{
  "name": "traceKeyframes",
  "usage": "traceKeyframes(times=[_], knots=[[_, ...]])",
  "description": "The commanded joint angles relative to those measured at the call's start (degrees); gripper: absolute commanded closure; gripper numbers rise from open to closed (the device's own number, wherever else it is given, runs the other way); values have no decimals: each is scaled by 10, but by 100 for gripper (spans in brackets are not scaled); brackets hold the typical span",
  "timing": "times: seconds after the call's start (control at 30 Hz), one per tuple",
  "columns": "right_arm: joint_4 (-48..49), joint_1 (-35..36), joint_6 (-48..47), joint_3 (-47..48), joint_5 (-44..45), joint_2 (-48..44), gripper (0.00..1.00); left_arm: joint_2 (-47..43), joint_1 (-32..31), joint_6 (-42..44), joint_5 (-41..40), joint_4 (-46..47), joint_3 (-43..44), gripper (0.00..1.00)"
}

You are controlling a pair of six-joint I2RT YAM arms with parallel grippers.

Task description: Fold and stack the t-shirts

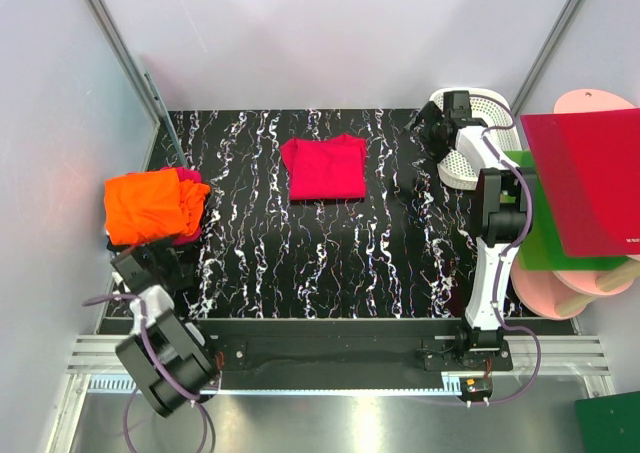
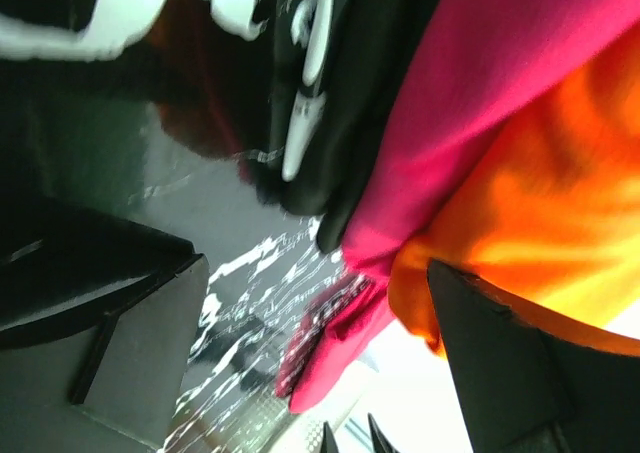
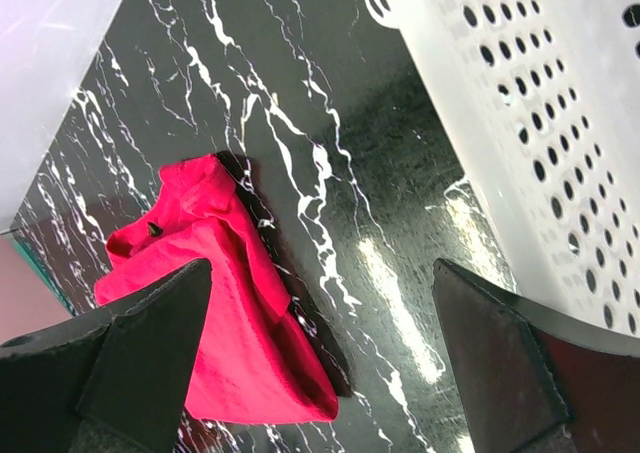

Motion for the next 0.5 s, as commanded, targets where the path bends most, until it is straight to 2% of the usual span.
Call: traceKeyframes(times=[0.0, 0.1, 0.27, 0.43, 0.47], knots=[[8, -11, 13, 22, 6, 18, 0, 70, 4, 28, -42, -20, 96, 1], [10, -11, 21, 22, 7, 22, 0, 139, 0, 53, -51, -72, 162, 1], [20, -27, 34, 22, 7, 22, 0, 239, -10, 51, -44, -89, 212, 6], [27, -40, 44, 16, 11, 12, 0, 285, -24, 71, -48, -136, 246, 20], [30, -41, 47, 14, 11, 11, 0, 292, -24, 74, -46, -141, 249, 28]])
